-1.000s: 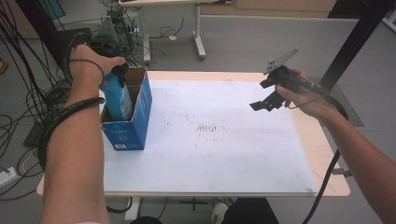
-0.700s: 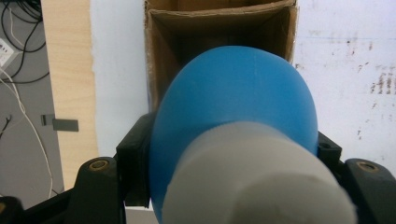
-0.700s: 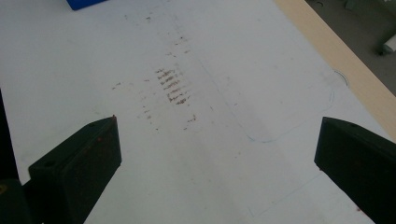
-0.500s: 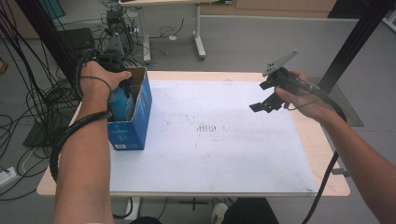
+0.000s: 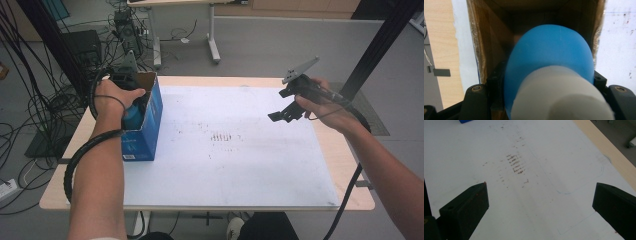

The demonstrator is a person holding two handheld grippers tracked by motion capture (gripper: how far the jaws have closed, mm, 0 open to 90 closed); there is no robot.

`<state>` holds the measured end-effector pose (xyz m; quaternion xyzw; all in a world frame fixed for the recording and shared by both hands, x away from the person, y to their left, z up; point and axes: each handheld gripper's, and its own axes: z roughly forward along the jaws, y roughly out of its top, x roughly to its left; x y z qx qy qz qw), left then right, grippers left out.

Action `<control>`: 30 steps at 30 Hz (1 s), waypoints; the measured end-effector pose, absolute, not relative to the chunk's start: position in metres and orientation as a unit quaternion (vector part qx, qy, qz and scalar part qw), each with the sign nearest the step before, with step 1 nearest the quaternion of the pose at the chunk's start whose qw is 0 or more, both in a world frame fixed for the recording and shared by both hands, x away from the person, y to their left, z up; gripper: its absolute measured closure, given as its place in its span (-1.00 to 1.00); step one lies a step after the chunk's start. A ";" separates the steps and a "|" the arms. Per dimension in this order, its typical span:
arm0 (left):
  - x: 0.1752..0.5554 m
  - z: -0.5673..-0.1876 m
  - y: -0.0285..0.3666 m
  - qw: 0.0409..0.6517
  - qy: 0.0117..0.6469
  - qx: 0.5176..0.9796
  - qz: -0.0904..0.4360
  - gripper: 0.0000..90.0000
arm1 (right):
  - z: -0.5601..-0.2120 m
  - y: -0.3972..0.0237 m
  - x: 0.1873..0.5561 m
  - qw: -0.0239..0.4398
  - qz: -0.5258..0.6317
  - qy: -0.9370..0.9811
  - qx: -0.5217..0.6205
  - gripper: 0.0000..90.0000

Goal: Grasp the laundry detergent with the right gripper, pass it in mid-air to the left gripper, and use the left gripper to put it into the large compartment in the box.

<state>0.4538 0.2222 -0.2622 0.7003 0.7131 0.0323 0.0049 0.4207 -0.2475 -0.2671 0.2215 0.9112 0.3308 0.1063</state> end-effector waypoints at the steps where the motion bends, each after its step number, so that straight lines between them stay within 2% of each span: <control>1: 0.454 -0.263 0.223 0.007 0.713 0.701 0.033 -0.20 | -0.267 -0.247 0.421 0.106 0.331 0.911 0.221 -0.99; 30: 0.453 -0.285 0.228 0.009 0.704 0.709 0.037 -0.20 | -0.271 -0.245 0.424 0.108 0.327 0.912 0.224 -0.99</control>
